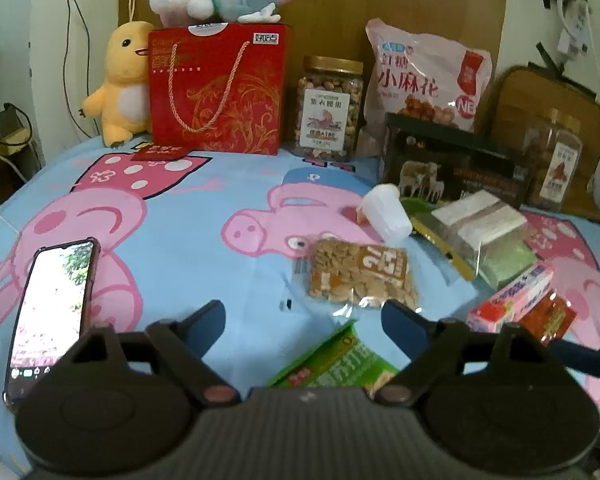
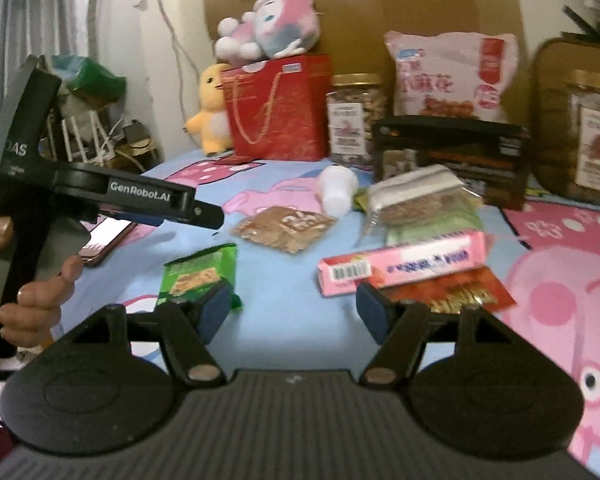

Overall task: Organize snacks
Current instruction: 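Close the left tool on the green snack bag and lift it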

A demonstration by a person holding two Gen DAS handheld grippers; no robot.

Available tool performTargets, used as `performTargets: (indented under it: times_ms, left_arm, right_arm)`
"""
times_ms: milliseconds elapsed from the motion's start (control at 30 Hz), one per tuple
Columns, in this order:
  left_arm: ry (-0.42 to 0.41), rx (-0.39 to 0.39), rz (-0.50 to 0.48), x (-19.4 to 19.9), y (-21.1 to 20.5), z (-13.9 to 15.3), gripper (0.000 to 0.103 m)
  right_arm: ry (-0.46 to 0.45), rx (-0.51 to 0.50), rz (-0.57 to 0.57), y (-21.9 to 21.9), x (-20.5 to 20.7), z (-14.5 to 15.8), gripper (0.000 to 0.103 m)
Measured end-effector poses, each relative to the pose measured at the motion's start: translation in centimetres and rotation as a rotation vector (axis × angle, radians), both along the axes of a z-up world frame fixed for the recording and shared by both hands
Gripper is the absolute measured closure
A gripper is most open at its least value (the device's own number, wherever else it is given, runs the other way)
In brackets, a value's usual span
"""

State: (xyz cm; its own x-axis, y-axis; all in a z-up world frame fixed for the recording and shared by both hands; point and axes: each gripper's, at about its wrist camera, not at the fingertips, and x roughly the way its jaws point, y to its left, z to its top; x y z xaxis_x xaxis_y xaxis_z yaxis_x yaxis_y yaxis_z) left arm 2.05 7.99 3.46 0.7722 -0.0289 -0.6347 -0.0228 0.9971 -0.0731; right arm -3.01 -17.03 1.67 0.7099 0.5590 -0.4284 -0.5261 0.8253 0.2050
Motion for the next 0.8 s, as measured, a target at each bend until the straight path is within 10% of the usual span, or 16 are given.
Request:
performTargets:
  times_ms: [800]
  left_arm:
    - [-0.043,0.078,-0.056,-4.0,-3.8,-0.2,0.017]
  right_arm:
    - [0.066,0.047,-0.109,-3.1,-0.8,-1.2,0.032]
